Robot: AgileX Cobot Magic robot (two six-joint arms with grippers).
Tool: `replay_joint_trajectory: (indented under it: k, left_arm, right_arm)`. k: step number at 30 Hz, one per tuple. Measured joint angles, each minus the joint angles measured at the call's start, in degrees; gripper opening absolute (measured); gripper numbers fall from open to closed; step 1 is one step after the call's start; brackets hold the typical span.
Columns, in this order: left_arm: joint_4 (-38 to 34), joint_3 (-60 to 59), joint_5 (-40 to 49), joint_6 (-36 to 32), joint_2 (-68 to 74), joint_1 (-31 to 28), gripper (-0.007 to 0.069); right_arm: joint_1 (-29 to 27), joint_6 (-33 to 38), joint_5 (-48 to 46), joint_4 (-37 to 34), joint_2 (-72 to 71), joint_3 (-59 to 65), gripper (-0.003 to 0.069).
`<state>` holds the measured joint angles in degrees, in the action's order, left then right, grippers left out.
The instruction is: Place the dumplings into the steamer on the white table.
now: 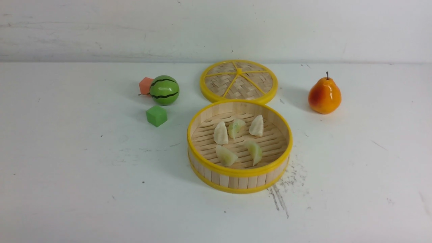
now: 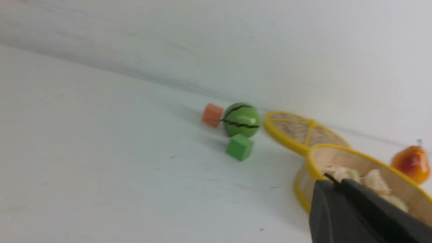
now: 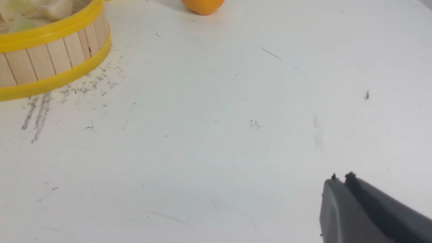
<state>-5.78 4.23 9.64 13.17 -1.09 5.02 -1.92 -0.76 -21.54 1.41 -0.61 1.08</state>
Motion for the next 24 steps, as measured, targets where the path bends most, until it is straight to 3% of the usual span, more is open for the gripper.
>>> replay_joint_trajectory:
  k: [5, 24]
  left_arm:
    - [2.16, -4.11, 0.89, -0.06, 0.0, -5.98, -0.0014]
    - [5.22, -5.85, 11.98, 0.17, 0.0, -6.26, -0.0014]
  right_arm:
    - [0.0, 0.0, 0.0, 0.0, 0.0, 0.0, 0.0032]
    - [0.0, 0.0, 0.0, 0.0, 0.0, 0.0, 0.0047]
